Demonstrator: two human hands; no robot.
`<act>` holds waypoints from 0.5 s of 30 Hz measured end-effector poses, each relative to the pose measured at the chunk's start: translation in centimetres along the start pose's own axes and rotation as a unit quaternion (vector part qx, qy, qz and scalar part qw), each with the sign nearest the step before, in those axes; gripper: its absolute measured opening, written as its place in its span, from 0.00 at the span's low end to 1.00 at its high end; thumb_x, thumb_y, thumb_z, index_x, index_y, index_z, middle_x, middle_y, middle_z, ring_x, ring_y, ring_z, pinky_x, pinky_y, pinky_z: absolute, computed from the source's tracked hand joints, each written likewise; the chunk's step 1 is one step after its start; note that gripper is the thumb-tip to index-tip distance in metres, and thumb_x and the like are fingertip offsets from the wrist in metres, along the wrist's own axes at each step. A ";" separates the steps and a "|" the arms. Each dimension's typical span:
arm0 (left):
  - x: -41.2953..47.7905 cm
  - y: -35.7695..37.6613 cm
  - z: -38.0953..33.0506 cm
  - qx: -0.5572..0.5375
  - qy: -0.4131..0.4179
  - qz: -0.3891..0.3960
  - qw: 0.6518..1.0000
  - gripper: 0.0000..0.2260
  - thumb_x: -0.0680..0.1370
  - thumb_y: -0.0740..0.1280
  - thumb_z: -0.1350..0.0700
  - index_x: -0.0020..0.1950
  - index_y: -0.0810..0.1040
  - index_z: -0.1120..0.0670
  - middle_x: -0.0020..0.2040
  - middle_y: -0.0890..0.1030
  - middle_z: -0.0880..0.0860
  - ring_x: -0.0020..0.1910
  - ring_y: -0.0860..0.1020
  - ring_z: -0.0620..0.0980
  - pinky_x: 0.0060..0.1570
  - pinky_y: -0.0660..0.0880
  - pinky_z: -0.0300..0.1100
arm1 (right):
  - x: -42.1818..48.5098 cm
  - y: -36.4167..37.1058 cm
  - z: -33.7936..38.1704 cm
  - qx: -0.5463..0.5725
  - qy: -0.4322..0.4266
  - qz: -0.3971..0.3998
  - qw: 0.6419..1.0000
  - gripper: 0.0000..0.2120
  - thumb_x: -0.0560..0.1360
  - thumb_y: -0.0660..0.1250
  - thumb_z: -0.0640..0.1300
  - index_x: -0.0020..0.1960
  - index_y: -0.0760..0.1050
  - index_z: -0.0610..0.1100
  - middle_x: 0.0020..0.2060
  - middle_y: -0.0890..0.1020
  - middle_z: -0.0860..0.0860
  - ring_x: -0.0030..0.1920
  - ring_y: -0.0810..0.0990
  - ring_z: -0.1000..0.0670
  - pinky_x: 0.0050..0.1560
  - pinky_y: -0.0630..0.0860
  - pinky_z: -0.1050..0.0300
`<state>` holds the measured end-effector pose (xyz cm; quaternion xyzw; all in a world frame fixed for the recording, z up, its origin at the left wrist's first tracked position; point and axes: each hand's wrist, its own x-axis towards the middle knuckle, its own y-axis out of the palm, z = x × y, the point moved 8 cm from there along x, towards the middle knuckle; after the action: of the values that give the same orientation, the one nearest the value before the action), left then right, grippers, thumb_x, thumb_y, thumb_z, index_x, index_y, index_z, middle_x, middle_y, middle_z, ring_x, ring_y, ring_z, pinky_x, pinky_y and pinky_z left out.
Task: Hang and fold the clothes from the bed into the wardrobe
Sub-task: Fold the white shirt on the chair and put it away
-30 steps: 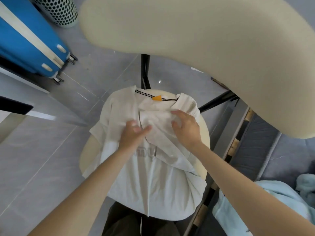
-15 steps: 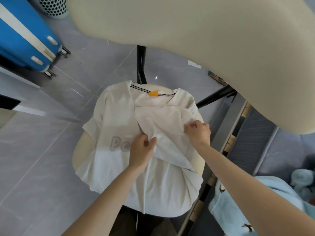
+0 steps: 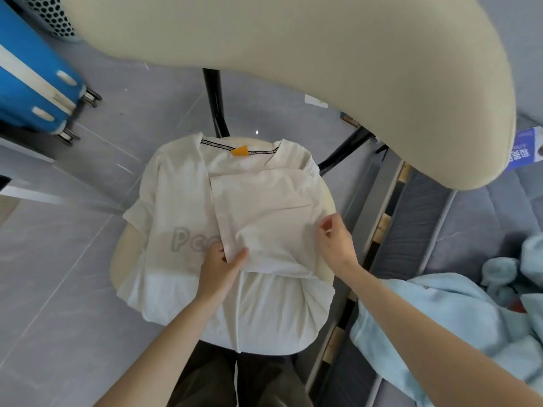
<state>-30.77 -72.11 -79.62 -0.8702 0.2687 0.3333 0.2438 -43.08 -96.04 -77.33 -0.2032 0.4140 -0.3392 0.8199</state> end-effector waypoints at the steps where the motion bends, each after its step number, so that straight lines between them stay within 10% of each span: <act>1: -0.2 0.2 0.0 0.018 0.000 0.003 1.000 0.11 0.75 0.70 0.49 0.54 0.76 0.52 0.45 0.81 0.48 0.42 0.79 0.42 0.35 0.69 0.33 | -1.1 0.6 -1.6 -0.044 0.007 0.057 0.997 0.05 0.78 0.60 0.46 0.50 0.68 0.45 0.44 0.77 0.50 0.43 0.76 0.47 0.39 0.72 0.53; 6: -0.9 0.8 -0.3 0.016 -0.003 0.012 1.000 0.05 0.79 0.66 0.55 0.54 0.76 0.53 0.44 0.79 0.47 0.43 0.77 0.44 0.37 0.70 0.36 | -7.1 2.0 -6.9 -0.241 -0.062 0.275 0.929 0.14 0.74 0.66 0.49 0.58 0.71 0.49 0.51 0.75 0.52 0.53 0.73 0.50 0.47 0.69 0.60; 15: -2.8 1.9 -0.8 0.065 0.027 0.037 0.997 0.08 0.79 0.65 0.54 0.51 0.79 0.58 0.45 0.80 0.55 0.42 0.77 0.48 0.40 0.70 0.39 | -12.9 -0.9 -8.4 -0.413 -0.090 0.098 0.901 0.20 0.80 0.58 0.40 0.70 0.59 0.45 0.54 0.78 0.48 0.48 0.81 0.45 0.45 0.77 0.53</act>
<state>-33.42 -73.16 -77.54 -0.8506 0.3282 0.3005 0.2799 -55.74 -87.76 -74.64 -0.5119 0.4594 -0.0355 0.7250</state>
